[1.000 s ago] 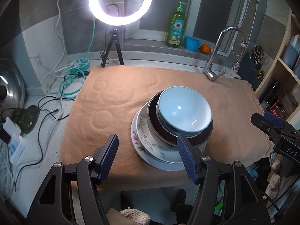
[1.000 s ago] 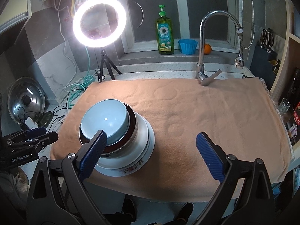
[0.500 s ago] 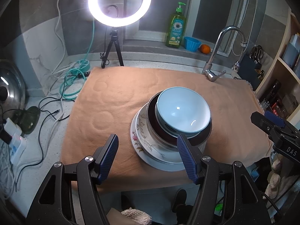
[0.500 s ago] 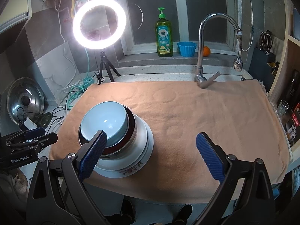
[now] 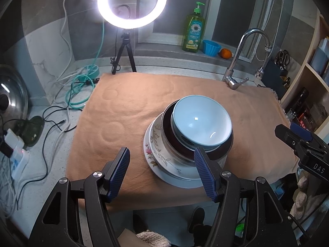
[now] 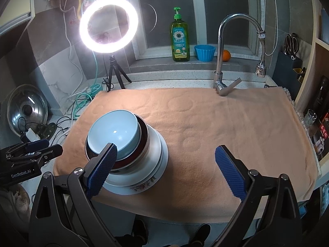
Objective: Organize plates and bowls
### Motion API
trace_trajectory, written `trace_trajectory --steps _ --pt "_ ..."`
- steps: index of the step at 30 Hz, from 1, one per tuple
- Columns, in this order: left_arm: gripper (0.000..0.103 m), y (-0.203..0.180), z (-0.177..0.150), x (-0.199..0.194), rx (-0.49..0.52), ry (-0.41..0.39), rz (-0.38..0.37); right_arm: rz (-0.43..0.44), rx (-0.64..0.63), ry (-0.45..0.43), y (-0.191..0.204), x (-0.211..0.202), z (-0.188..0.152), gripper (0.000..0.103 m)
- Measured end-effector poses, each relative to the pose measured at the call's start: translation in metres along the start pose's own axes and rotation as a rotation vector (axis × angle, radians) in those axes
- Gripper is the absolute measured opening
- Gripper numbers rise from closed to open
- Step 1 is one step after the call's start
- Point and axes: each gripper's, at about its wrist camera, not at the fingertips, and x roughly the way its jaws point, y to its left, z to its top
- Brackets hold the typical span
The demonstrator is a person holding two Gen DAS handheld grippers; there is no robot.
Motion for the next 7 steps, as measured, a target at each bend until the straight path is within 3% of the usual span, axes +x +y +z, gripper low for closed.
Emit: trace_trajectory --steps 7 --pt "0.065 0.0028 0.0022 0.0031 -0.007 -0.002 0.006 -0.002 0.001 0.004 -0.0031 0.002 -0.0022 0.098"
